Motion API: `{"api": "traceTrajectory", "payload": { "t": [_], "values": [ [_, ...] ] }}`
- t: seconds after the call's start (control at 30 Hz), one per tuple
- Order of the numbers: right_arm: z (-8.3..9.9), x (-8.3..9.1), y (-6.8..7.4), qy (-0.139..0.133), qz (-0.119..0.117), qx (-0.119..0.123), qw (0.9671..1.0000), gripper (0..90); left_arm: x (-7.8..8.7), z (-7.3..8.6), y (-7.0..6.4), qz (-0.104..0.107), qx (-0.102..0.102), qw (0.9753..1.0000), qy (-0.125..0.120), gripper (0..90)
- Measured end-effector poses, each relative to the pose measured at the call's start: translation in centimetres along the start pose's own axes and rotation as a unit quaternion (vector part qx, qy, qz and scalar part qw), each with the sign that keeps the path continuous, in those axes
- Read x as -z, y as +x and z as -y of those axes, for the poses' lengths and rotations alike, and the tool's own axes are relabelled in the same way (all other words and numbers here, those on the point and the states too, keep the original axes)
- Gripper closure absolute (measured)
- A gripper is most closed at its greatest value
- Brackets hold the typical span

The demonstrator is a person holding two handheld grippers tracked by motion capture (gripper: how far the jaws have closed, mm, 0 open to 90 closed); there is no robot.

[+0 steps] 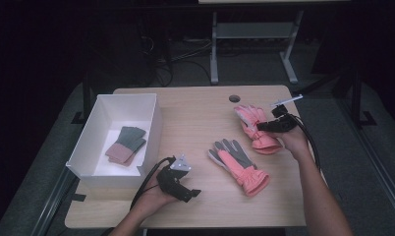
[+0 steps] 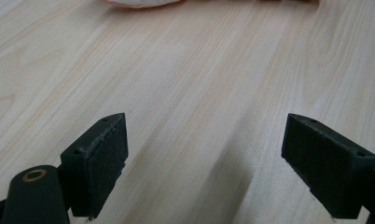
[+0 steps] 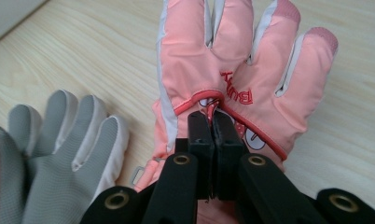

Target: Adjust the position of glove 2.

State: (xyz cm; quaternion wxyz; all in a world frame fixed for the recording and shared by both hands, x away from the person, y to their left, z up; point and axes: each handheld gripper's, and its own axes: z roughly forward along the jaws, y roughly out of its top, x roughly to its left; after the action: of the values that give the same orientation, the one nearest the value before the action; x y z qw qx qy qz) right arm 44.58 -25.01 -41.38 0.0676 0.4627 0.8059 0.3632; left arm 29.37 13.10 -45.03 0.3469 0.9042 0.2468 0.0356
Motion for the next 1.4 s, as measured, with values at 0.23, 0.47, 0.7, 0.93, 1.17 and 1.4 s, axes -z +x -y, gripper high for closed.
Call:
{"api": "traceTrajectory", "payload": {
  "t": [0.23,0.47,0.7,0.93,1.17,1.4],
  "values": [
    [-0.3,2.7,0.8,-0.011,0.003,0.002,0.9999,88.2,0.1,0.0,0.1,0.0,0.006,1.0,-0.003,14.1],
    [0.0,4.8,2.0,-0.012,-0.007,0.009,0.9999,88.2,0.2,0.0,0.1,-0.002,0.005,1.0,-0.003,14.1],
    [0.9,6.8,4.4,-0.025,-0.032,0.03,0.9987,88.1,0.0,0.1,0.0,-0.003,0.004,0.9999,-0.009,14.1],
    [1.7,7.5,6.0,-0.029,-0.05,0.047,0.9972,88.1,0.0,0.1,-0.1,-0.002,0.002,1.0,-0.006,14.2],
    [3.0,7.8,8.2,-0.017,-0.079,0.072,0.9941,88.1,0.0,0.1,0.1,-0.004,0.001,1.0,-0.004,14.2],
    [3.4,7.5,9.3,-0.006,-0.099,0.08,0.9919,88.1,-0.1,0.1,0.0,-0.005,0.0,1.0,-0.003,14.2]
  ]
}}
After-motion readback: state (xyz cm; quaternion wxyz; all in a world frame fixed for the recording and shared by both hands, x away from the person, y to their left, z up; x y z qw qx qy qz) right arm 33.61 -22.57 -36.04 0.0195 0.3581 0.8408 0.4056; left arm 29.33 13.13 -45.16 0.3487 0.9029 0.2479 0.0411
